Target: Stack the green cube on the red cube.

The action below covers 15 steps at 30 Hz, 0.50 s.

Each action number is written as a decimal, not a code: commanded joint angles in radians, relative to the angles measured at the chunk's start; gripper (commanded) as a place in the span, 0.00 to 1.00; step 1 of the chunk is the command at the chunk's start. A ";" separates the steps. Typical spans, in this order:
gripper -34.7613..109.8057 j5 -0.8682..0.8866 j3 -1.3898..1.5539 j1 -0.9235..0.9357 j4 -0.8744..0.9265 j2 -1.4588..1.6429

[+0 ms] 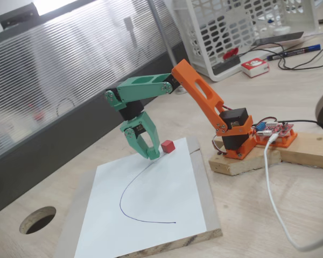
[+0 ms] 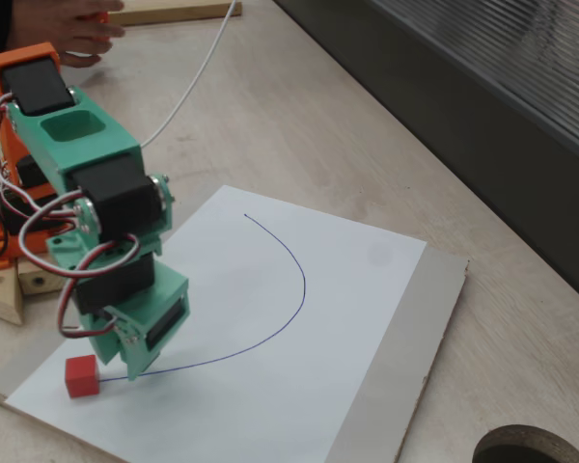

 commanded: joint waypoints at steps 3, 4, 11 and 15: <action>0.34 0.015 0.003 0.003 0.008 0.067; 0.34 0.015 0.003 0.003 0.008 0.067; 0.34 0.017 0.003 0.003 0.008 0.066; 0.34 0.017 0.003 0.029 0.006 0.066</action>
